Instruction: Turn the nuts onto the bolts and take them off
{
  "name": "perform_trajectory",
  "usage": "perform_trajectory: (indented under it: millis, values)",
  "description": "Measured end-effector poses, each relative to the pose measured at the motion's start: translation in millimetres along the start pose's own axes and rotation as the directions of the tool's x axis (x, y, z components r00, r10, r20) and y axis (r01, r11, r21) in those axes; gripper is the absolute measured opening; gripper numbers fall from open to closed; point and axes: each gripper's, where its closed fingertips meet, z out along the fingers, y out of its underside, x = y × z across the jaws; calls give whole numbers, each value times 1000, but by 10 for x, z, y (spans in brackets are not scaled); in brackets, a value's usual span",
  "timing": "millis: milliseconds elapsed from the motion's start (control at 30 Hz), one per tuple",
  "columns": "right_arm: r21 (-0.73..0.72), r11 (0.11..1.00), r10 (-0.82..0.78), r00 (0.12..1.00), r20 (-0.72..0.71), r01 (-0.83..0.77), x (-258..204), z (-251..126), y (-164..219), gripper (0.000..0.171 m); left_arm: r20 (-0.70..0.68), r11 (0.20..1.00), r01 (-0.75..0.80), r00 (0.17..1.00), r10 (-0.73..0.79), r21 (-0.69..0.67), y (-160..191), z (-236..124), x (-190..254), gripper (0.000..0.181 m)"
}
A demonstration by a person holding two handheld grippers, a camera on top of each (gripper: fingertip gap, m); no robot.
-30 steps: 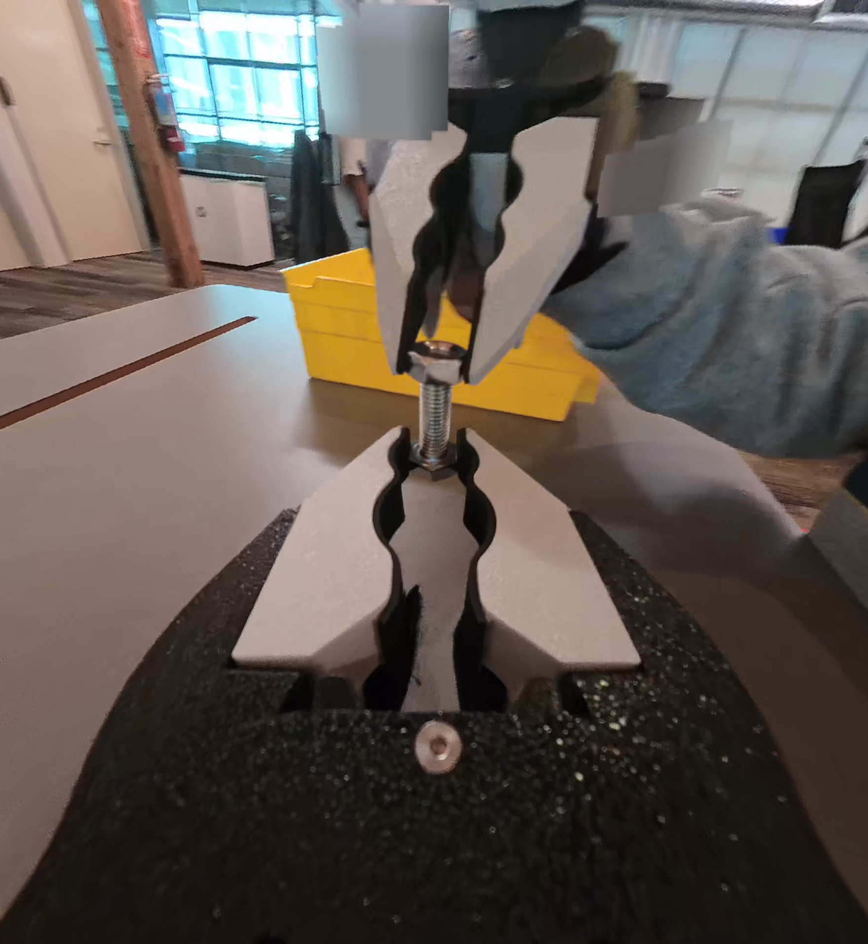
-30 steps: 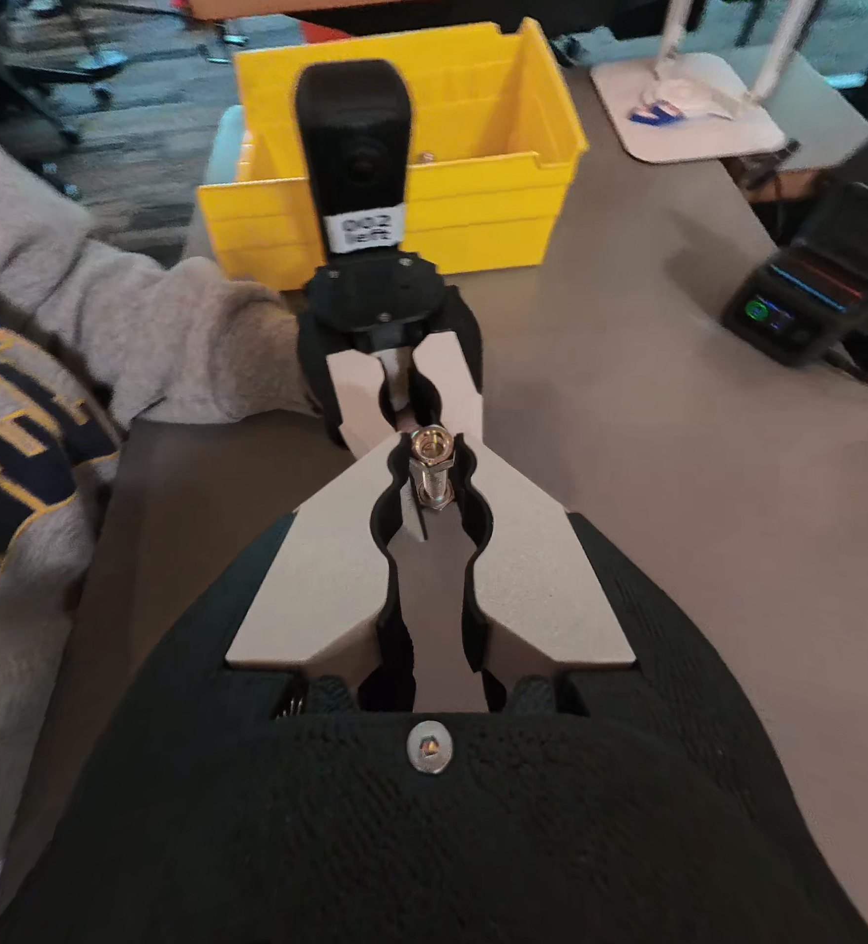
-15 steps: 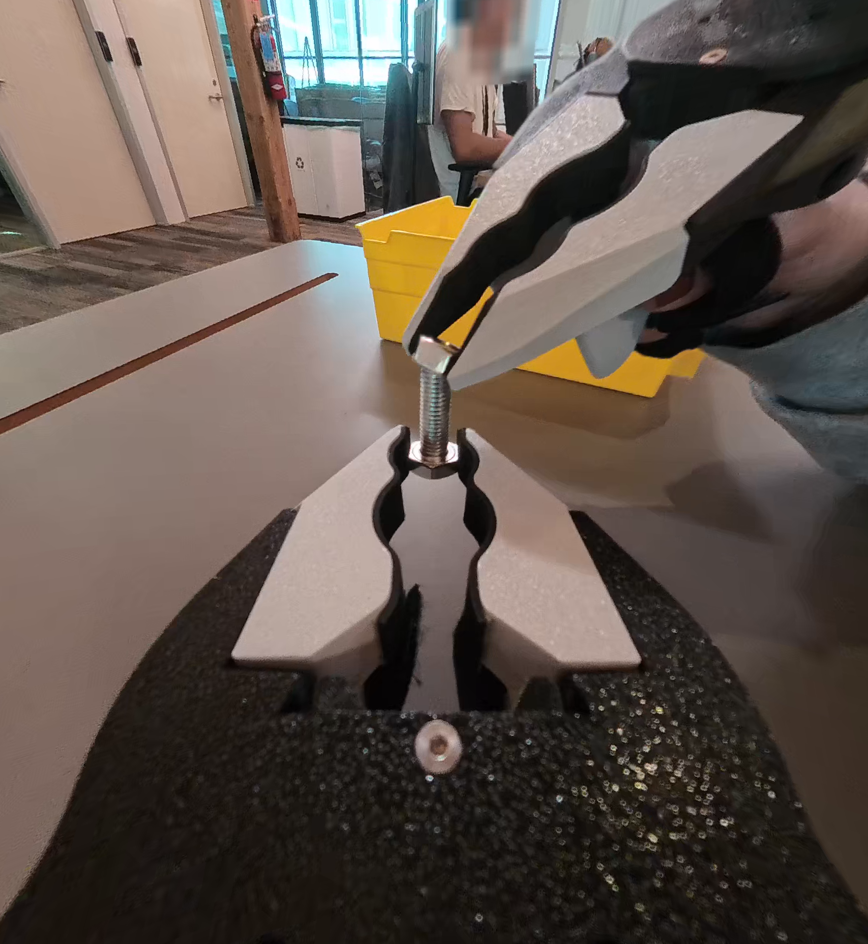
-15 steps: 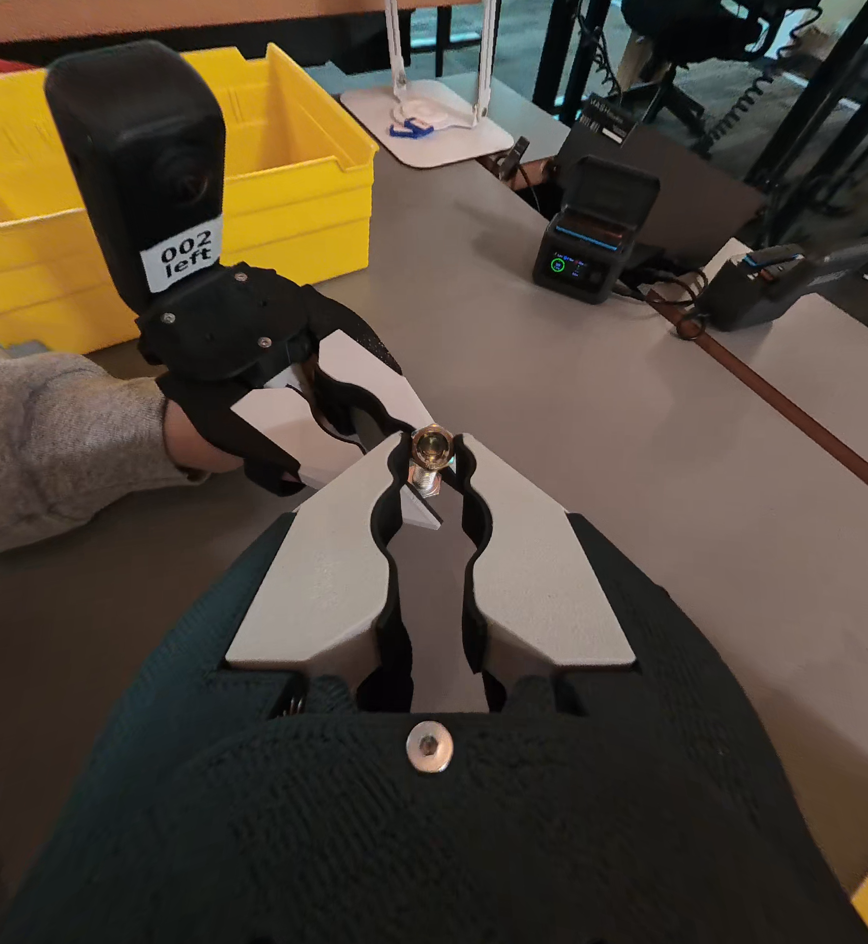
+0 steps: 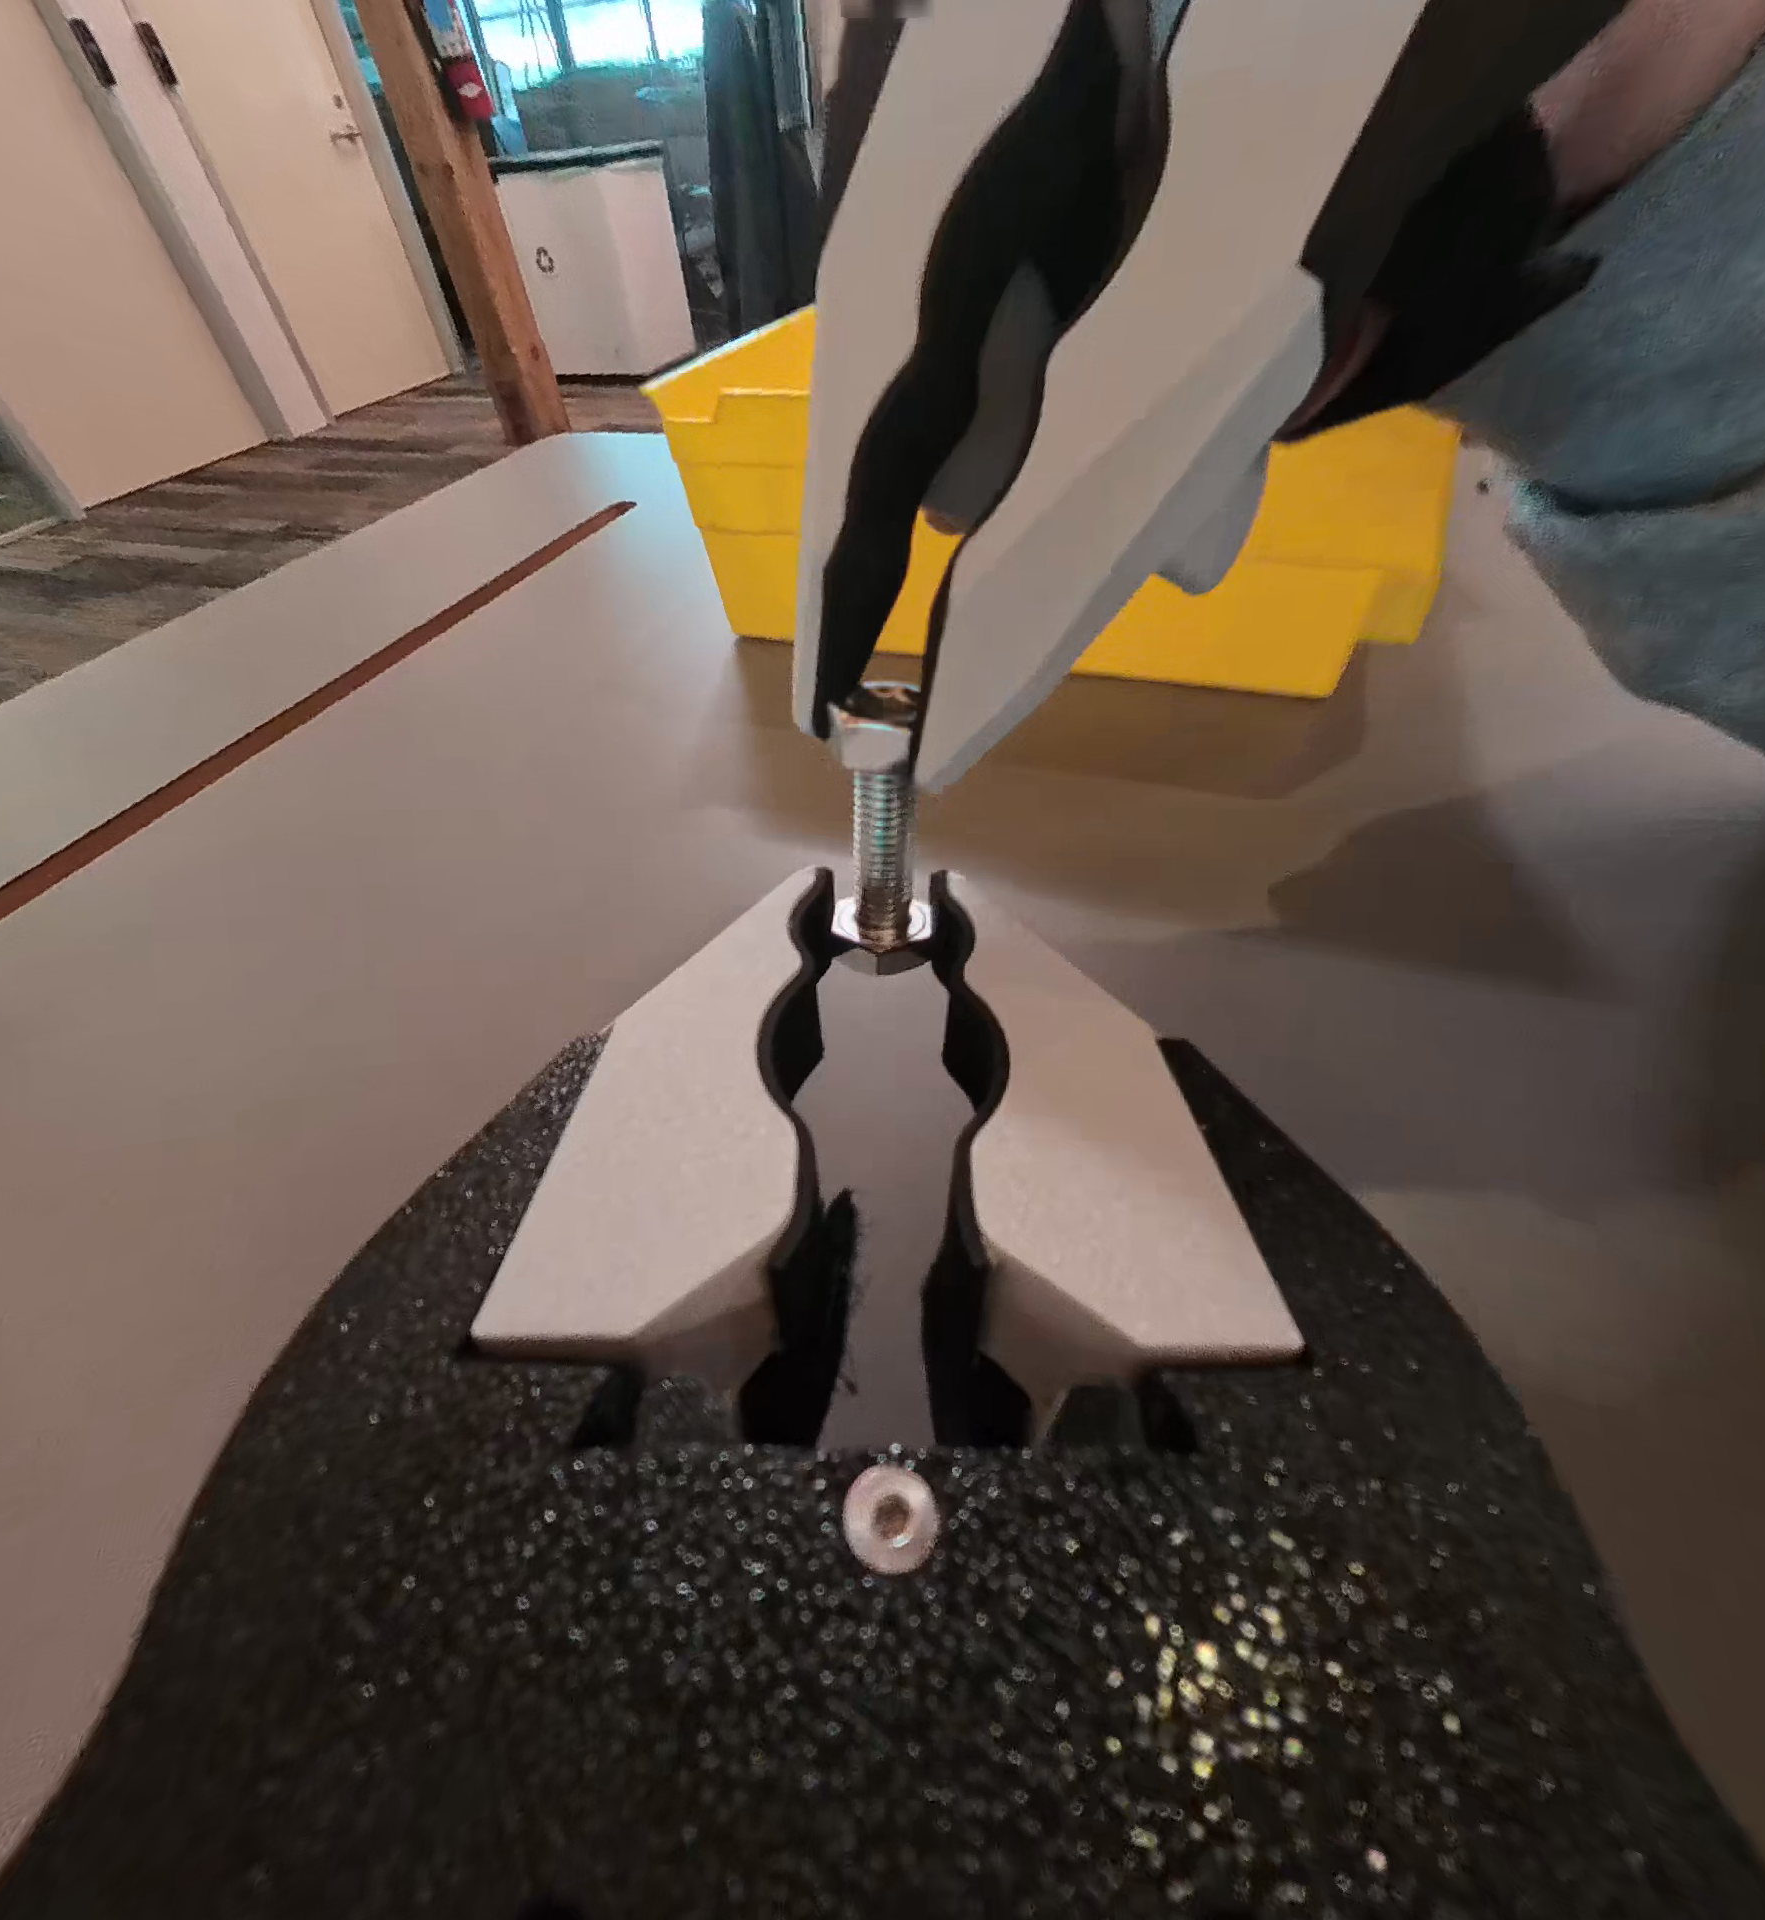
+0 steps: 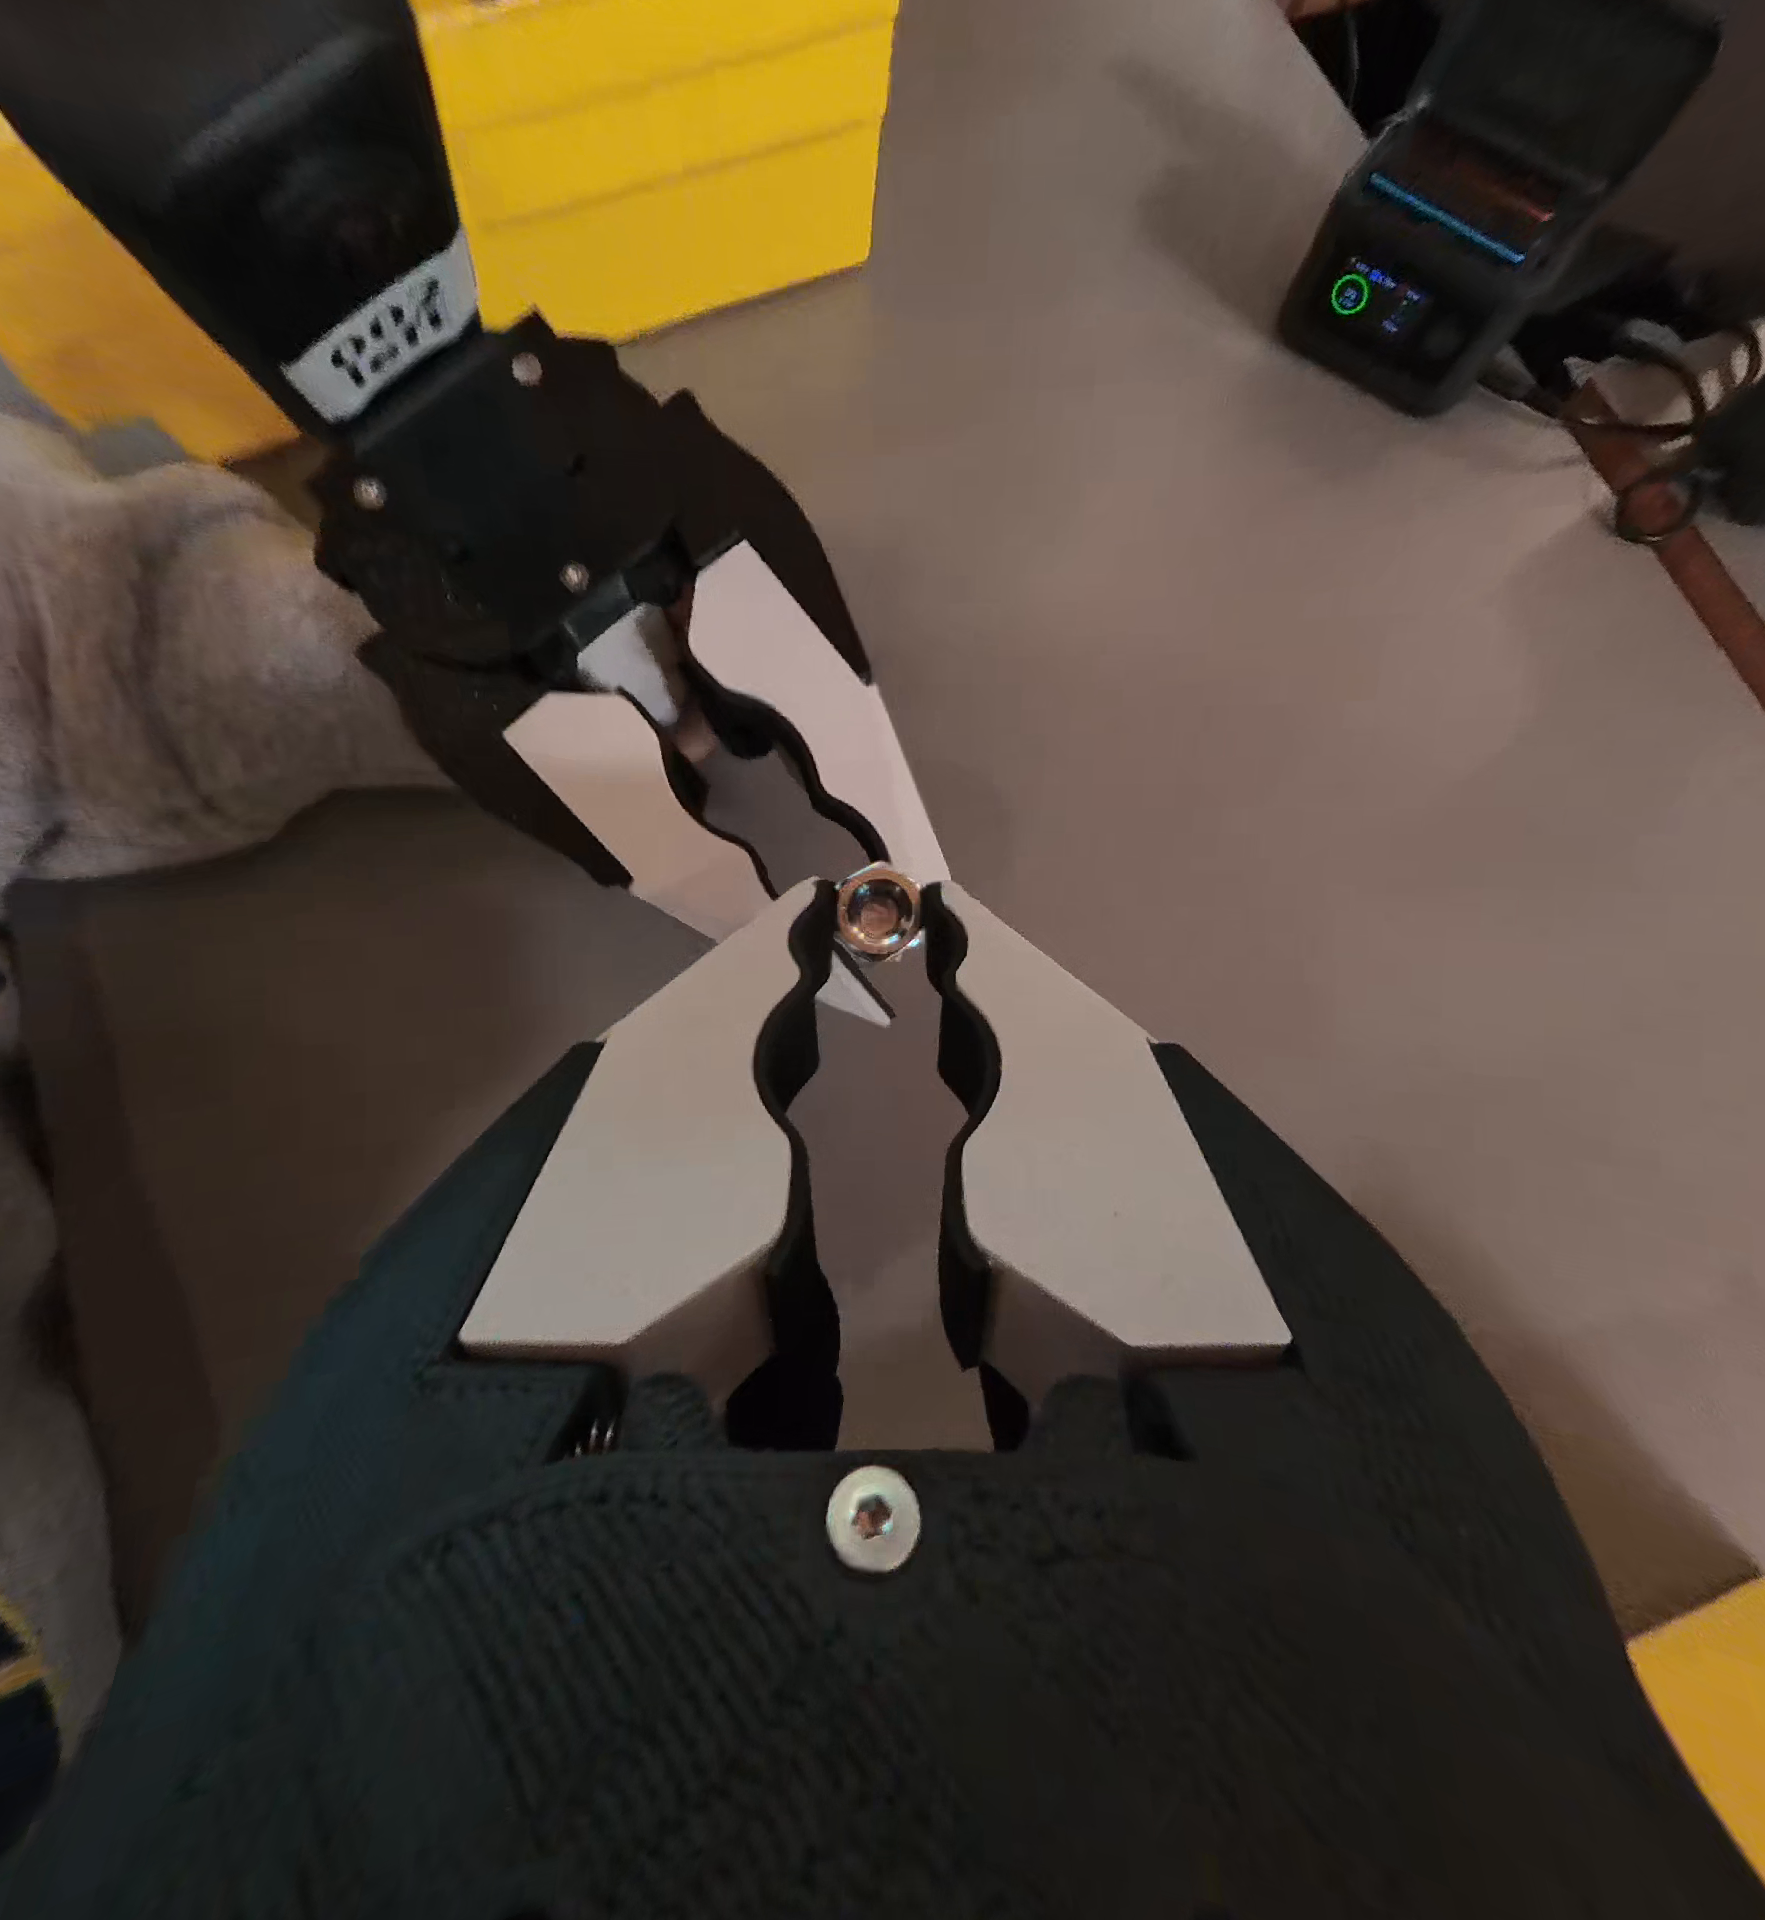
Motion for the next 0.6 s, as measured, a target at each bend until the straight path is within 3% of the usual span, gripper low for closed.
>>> perform_trajectory:
  millis: [167, 367, 533, 600]
  values:
    - [145, 980, 153, 984, -91, -139, 56, 24, -201, 16, 18, 989, 111, 993, -113, 98, -120, -83, -109, 16]
    - [203, 968, 184, 970, -161, -150, 98, 33, -226, 17, 31, 987, 126, 991, -130, 103, -120, -88, -144, 16]
    - [351, 934, 135, 976, -173, -67, 117, -39, -318, 63, 24, 979, 158, 986, -162, 126, -145, -115, -171, 16]
    - [455, 890, 65, 985, -158, 14, 41, -34, -376, 70, 6, 976, 172, 985, -174, 133, -156, -122, -161, 16]
